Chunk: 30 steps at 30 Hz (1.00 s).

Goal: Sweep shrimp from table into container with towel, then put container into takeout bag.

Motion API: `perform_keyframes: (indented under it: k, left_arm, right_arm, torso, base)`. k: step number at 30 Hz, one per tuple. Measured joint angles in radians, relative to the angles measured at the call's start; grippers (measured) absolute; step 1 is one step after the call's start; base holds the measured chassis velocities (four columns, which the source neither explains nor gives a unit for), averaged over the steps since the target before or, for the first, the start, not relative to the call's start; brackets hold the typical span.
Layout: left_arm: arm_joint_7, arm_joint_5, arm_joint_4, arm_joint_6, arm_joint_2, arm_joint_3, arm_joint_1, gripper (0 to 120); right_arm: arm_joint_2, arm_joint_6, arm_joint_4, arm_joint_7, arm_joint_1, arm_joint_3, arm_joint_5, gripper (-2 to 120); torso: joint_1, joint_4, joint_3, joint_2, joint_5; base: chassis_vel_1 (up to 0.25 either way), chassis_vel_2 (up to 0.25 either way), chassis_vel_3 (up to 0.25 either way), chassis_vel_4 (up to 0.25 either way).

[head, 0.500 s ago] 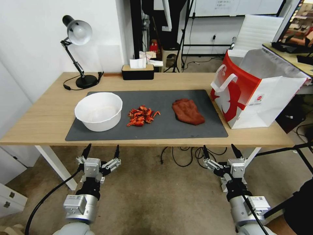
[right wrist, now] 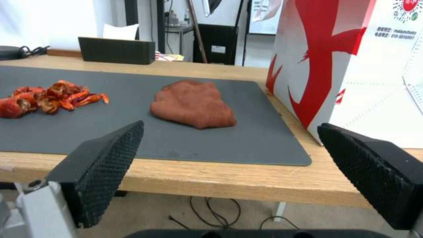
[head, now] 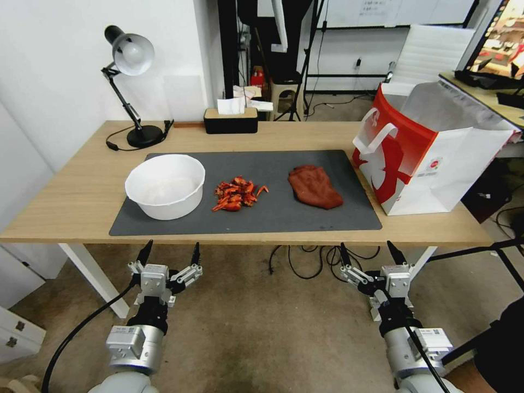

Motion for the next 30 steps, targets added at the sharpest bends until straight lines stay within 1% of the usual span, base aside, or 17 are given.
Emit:
perform_keyframes:
  k: [8, 10, 11, 14, 15, 16, 17, 18, 19, 20, 21, 22, 23, 24, 26, 27, 30]
  left_arm:
    - [0.0, 0.0, 0.0, 0.0, 0.001, 0.0, -0.001, 100]
    - [-0.006, -0.012, -0.002, 0.003, 0.017, -0.001, -0.011, 100]
    - [-0.006, -0.012, -0.002, 0.003, 0.017, -0.001, -0.011, 100]
    - [-0.042, -0.075, -0.029, 0.025, 0.101, -0.011, -0.069, 100]
    - [-0.042, -0.075, -0.029, 0.025, 0.101, -0.011, -0.069, 100]
    - [-0.072, -0.126, -0.049, 0.045, 0.168, -0.019, -0.114, 100]
    - [-0.09, -0.156, -0.062, 0.056, 0.208, -0.024, -0.142, 100]
    - [-0.101, -0.175, -0.07, 0.062, 0.234, -0.028, -0.159, 100]
    - [-0.108, -0.207, -0.074, 0.046, 0.263, -0.028, -0.175, 100]
    - [-0.108, -0.207, -0.074, 0.046, 0.263, -0.028, -0.175, 100]
    - [-0.108, -0.219, -0.072, 0.036, 0.267, -0.026, -0.177, 100]
    - [-0.108, -0.226, -0.071, 0.029, 0.268, -0.026, -0.179, 100]
    - [-0.108, -0.226, -0.071, 0.029, 0.268, -0.026, -0.179, 100]
    - [-0.107, -0.229, -0.069, 0.027, 0.268, -0.025, -0.178, 100]
    - [-0.106, -0.23, -0.064, 0.025, 0.267, -0.025, -0.178, 100]
    - [-0.106, -0.23, -0.064, 0.025, 0.267, -0.025, -0.178, 100]
    - [-0.102, -0.23, -0.061, 0.024, 0.262, -0.024, -0.176, 100]
  right_arm:
    - [0.0, 0.0, 0.0, 0.0, 0.0, 0.0, 0.0, 100]
    - [-0.001, -0.005, 0.002, -0.013, 0.0, 0.0, 0.001, 100]
    - [-0.001, -0.005, 0.002, -0.013, 0.0, 0.0, 0.001, 100]
    - [-0.005, -0.033, 0.022, -0.077, 0.002, -0.004, 0.008, 100]
    - [-0.005, -0.033, 0.022, -0.077, 0.002, -0.004, 0.008, 100]
    - [-0.007, -0.041, 0.029, -0.096, 0.003, -0.005, 0.011, 100]
    - [-0.007, -0.041, 0.029, -0.099, 0.003, -0.005, 0.011, 100]
    - [-0.008, -0.045, 0.031, -0.111, 0.004, -0.005, 0.013, 100]
    - [-0.011, -0.059, 0.043, -0.148, 0.006, -0.006, 0.019, 100]
    - [-0.011, -0.059, 0.043, -0.148, 0.006, -0.006, 0.019, 100]
    - [-0.014, -0.072, 0.054, -0.183, 0.008, -0.008, 0.025, 100]
    - [-0.017, -0.086, 0.066, -0.22, 0.01, -0.01, 0.031, 100]
    - [-0.017, -0.086, 0.066, -0.22, 0.01, -0.01, 0.031, 100]
    - [-0.021, -0.099, 0.078, -0.257, 0.012, -0.012, 0.038, 100]
    - [-0.027, -0.126, 0.1, -0.326, 0.016, -0.014, 0.049, 100]
    - [-0.027, -0.126, 0.1, -0.326, 0.016, -0.014, 0.049, 100]
    - [-0.035, -0.163, 0.132, -0.425, 0.022, -0.018, 0.066, 100]
  torso:
    - [0.0, 0.0001, 0.0, 0.0, -0.0001]
    - [0.0, 0.0003, 0.0, 0.0, -0.0003]
    - [0.0, 0.0003, 0.0, 0.0, -0.0003]
    - [0.0, -0.0002, 0.0, 0.0, -0.0002]
    - [0.0, -0.0002, 0.0, 0.0, -0.0002]
    - [0.0, 0.0, 0.0, 0.0, -0.0004]
    - [0.0, -0.0003, 0.0, 0.0, -0.0004]
    - [0.0, -0.0003, 0.0, 0.0, 0.0001]
    - [0.0, -0.0009, 0.0, 0.0, 0.0005]
    - [0.0, -0.0009, 0.0, 0.0, 0.0005]
    - [0.0, 0.0001, 0.0, 0.0, -0.0007]
    - [0.0, 0.0001, 0.0, 0.0, -0.0001]
    - [0.0, 0.0001, 0.0, 0.0, -0.0001]
    - [0.0, 0.0004, 0.0, 0.0, -0.0001]
    - [0.0, 0.0001, 0.0, 0.0, -0.0001]
    - [0.0, 0.0001, 0.0, 0.0, -0.0001]
    - [0.0, 0.0001, 0.0, 0.0, 0.0]
  base:
    - [0.0, 0.0, 0.0, 0.0]
    - [0.0, 0.0, 0.0, 0.0]
    - [0.0, 0.0, 0.0, 0.0]
    - [0.0, 0.0, 0.0, 0.0]
    - [0.0, 0.0, 0.0, 0.0]
    - [0.0, 0.0, 0.0, 0.0]
    - [0.0, 0.0, 0.0, 0.0]
    - [0.0, 0.0, 0.0, 0.0]
    - [0.0, 0.0, 0.0, 0.0]
    - [0.0, 0.0, 0.0, 0.0]
    - [0.0, 0.0, 0.0, 0.0]
    - [0.0, 0.0, 0.0, 0.0]
    - [0.0, 0.0, 0.0, 0.0]
    - [0.0, 0.0, 0.0, 0.0]
    - [0.0, 0.0, 0.0, 0.0]
    - [0.0, 0.0, 0.0, 0.0]
    - [0.0, 0.0, 0.0, 0.0]
